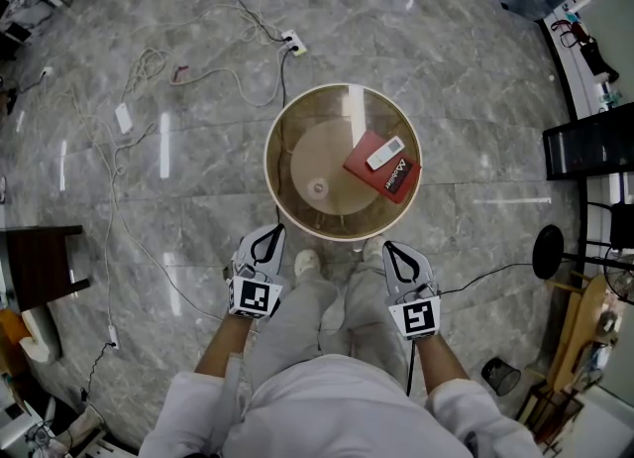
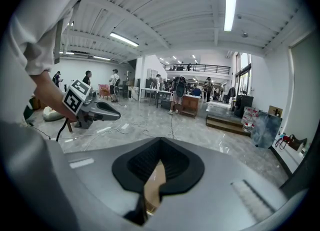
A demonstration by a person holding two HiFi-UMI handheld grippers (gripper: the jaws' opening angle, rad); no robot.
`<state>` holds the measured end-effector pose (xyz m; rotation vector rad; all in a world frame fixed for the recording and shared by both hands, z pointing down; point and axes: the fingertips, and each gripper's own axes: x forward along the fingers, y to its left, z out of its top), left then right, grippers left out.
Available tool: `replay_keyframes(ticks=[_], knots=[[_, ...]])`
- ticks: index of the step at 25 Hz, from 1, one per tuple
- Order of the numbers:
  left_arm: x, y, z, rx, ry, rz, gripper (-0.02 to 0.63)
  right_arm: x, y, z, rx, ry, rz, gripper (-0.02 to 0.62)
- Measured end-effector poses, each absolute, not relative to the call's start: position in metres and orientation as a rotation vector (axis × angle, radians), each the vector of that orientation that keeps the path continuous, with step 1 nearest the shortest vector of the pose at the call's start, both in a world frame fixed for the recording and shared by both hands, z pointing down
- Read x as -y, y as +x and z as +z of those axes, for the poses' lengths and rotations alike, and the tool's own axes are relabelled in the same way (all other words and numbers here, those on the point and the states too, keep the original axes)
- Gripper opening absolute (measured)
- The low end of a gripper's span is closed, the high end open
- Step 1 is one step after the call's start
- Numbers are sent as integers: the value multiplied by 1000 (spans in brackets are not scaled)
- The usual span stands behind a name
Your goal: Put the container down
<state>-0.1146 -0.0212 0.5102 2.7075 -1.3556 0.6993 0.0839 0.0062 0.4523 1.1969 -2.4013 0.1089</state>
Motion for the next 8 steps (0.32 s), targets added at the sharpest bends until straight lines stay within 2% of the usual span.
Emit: replay_keyframes(ticks=[8], knots=[[23, -113, 512, 1353, 2705, 710, 5, -5, 86, 453, 2395, 1192, 105, 5]])
